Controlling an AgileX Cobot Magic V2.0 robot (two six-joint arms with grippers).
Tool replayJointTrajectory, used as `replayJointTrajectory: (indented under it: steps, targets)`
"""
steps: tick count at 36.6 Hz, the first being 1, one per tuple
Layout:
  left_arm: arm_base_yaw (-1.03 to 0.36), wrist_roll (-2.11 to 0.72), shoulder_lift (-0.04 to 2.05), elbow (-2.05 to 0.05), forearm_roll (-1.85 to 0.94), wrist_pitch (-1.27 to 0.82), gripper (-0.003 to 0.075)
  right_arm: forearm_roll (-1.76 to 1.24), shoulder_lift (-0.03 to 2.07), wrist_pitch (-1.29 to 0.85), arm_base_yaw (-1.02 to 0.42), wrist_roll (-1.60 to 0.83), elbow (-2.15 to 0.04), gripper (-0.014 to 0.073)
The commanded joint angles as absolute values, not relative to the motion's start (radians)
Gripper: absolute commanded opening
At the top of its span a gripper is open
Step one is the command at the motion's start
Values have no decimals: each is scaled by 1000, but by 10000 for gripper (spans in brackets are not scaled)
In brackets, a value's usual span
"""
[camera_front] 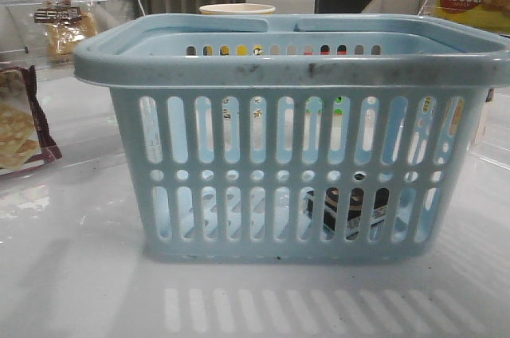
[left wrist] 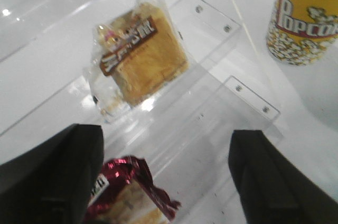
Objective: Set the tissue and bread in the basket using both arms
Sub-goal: 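Reach the left gripper to the wrapped bread cake on the shelf and grasp, then lift the bread cake with the left gripper and drop it into the basket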
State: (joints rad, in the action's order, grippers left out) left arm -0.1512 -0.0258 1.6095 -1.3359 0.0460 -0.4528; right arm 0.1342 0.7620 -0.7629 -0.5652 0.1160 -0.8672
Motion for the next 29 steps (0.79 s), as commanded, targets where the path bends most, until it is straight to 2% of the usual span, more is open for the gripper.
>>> replayJointTrajectory:
  steps: [1, 10, 19, 23, 29]
  targets:
    - [-131, -24, 1647, -1447, 35, -379, 548, 157, 757, -699, -564, 114, -892, 526]
    - [-85, -24, 1816, -1617, 35, -370, 548, 157, 757, -699, -564, 114, -892, 526]
    - [-78, -24, 1912, -1673, 35, -360, 543, 157, 757, -699, -564, 114, -892, 526]
    - [-78, -24, 1923, -1673, 35, -362, 458, 157, 757, -699, -564, 114, -892, 526]
    - [-78, -24, 1924, -1673, 32, -374, 242, 157, 757, -699, -564, 114, -892, 526]
